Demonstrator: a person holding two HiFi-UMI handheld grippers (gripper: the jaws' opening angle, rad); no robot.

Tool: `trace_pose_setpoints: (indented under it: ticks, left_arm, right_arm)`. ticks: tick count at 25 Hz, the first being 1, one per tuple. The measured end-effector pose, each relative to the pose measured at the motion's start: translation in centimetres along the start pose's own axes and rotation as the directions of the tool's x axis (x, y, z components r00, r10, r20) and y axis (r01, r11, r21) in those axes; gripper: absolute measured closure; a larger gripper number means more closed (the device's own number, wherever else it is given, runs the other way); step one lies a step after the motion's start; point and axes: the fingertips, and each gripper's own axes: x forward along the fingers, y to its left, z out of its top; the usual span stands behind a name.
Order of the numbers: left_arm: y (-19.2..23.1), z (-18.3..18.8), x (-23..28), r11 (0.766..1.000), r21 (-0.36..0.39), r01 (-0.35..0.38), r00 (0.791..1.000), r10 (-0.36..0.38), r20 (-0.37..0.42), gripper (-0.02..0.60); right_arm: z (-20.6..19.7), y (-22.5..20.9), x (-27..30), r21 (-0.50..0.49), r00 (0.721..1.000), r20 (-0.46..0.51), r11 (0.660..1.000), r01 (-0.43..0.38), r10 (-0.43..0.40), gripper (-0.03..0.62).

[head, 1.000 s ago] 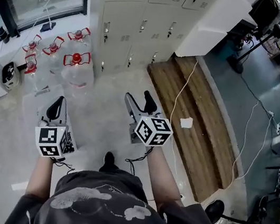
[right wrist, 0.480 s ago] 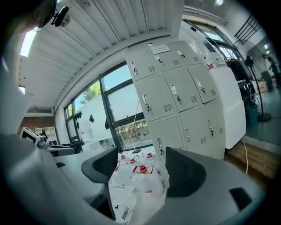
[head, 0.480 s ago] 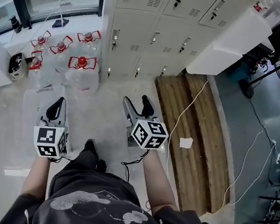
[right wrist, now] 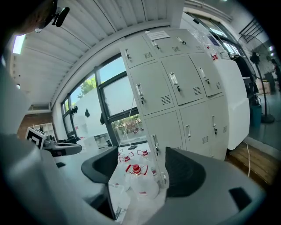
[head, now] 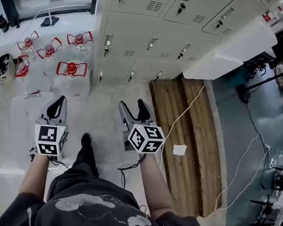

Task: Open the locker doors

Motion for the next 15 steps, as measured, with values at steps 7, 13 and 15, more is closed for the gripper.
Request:
trace_pose_setpoints:
  ticks: [7, 13, 15]
  left_arm:
    - [4.7, 1.3, 9.4, 1.0, -0.014, -0.013, 1.0, 0.013, -0.026, 0.572]
    - [8.3, 0.6, 14.7, 0.998, -0.056, -0.018, 0.998, 0.014, -0.063, 0.572]
    - [9.1, 0.2, 16.1, 0.998, -0.052, -0.027, 0.997, 0.023, -0.071, 0.572]
  right_arm:
    - [2.5, -1.8, 11.4, -0.024, 0.998, -0.051, 0.999, -0.027, 0.025, 0.27]
    - [2.5, -2.0, 19.5, -0.043, 0.993, -0.108, 0.997, -0.06, 0.055, 0.27]
    - [2.4, -2.0, 21.3, -0.063, 0.991, -0.117, 0.995, -0.074, 0.067, 0.27]
